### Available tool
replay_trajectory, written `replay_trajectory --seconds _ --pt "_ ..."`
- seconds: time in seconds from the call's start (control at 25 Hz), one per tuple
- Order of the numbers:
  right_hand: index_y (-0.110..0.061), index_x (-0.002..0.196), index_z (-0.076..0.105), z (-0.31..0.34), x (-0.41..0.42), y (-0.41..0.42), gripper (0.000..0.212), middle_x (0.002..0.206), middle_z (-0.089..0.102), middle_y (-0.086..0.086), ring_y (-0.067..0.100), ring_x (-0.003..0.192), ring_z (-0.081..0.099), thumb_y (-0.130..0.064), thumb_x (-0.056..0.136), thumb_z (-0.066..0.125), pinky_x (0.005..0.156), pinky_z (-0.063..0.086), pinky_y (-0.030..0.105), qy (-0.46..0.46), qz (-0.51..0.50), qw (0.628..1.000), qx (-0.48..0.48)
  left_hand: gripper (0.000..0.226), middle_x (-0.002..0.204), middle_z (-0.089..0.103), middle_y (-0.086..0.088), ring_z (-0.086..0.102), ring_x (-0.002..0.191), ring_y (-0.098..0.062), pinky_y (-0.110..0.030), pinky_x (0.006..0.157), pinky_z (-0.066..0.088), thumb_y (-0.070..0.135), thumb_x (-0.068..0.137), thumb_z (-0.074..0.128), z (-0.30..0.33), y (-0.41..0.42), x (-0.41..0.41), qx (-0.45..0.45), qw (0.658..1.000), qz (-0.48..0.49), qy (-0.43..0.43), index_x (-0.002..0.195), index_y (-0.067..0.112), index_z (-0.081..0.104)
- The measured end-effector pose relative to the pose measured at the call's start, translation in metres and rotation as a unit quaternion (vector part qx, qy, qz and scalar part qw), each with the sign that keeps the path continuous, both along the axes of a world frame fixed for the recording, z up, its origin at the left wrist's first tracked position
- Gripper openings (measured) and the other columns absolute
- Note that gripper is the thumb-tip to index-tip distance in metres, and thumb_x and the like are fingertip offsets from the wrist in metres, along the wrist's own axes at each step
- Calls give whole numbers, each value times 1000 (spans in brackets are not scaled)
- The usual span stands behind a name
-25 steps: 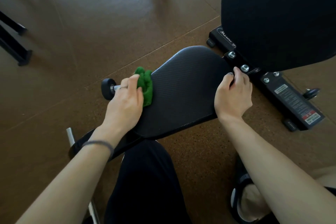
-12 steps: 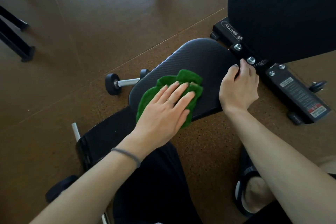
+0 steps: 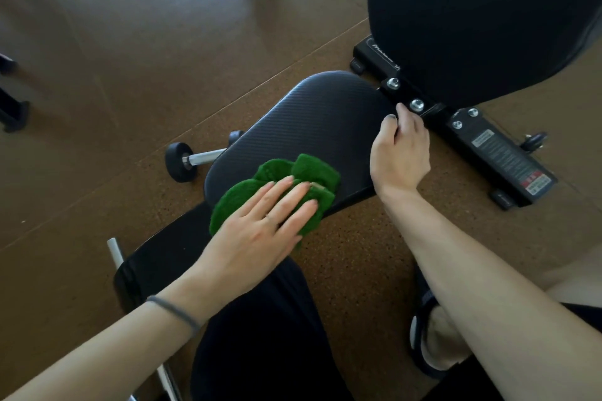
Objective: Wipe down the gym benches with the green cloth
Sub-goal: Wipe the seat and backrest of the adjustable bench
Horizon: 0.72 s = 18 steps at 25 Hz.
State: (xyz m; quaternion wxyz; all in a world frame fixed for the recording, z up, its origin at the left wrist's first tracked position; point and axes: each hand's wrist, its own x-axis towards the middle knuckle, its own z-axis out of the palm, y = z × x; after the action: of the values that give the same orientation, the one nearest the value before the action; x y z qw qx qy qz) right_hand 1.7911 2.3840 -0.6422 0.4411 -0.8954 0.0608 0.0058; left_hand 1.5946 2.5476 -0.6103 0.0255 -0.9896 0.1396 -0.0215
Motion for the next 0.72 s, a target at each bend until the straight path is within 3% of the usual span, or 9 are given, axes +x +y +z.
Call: replay_trajectory --seconds 0.08,0.16,0.24,0.36,0.44,0.56,0.72 --pt "-23 148 54 5 2 -9 49 151 51 -9 7 138 43 -35 104 35 106 28 24 36 -3 992 124 52 163 35 -17 30 152 -36 -50 123 29 25 108 47 -3 -34 42 9 1000 -18 -2 156 10 35" --pt "-21 142 60 9 7 -24 45 146 56 -6 5 130 50 -34 105 37 108 38 23 106 -16 947 304 57 164 32 -18 29 153 -37 -50 122 31 23 107 50 -5 -53 64 10 1000 -11 10 158 10 30" --pt "-20 138 63 8 11 -39 46 142 60 -4 7 127 54 -37 106 34 106 43 26 165 -20 903 396 63 166 27 -16 26 154 -35 -48 124 29 17 105 54 -7 -44 52 20 999 -18 17 160 10 26" --pt "-15 135 65 7 12 -49 49 138 65 0 14 128 57 -38 110 30 111 42 34 212 -29 856 470 69 167 26 -14 24 155 -31 -46 125 27 10 99 63 1 -7 2 27 999 -40 11 160 10 31" --pt "-9 134 66 11 12 -53 49 135 67 4 16 127 59 -34 111 30 110 42 33 221 -54 834 502 71 166 30 -14 27 154 -32 -48 123 31 8 96 68 2 -6 3 30 999 -23 10 158 9 35" --pt "-5 133 64 14 16 -60 49 132 69 7 18 127 61 -31 112 29 110 43 34 232 -77 810 533 66 164 33 -17 30 153 -36 -49 123 31 15 100 63 -9 -49 65 22 999 -46 1 158 9 33" --pt "-12 131 66 10 18 -80 49 127 72 9 25 121 67 -35 111 28 106 49 42 271 -107 783 550 57 161 37 -14 30 151 -37 -52 124 27 30 102 50 -15 -95 140 -7 996 -76 38 156 17 38"
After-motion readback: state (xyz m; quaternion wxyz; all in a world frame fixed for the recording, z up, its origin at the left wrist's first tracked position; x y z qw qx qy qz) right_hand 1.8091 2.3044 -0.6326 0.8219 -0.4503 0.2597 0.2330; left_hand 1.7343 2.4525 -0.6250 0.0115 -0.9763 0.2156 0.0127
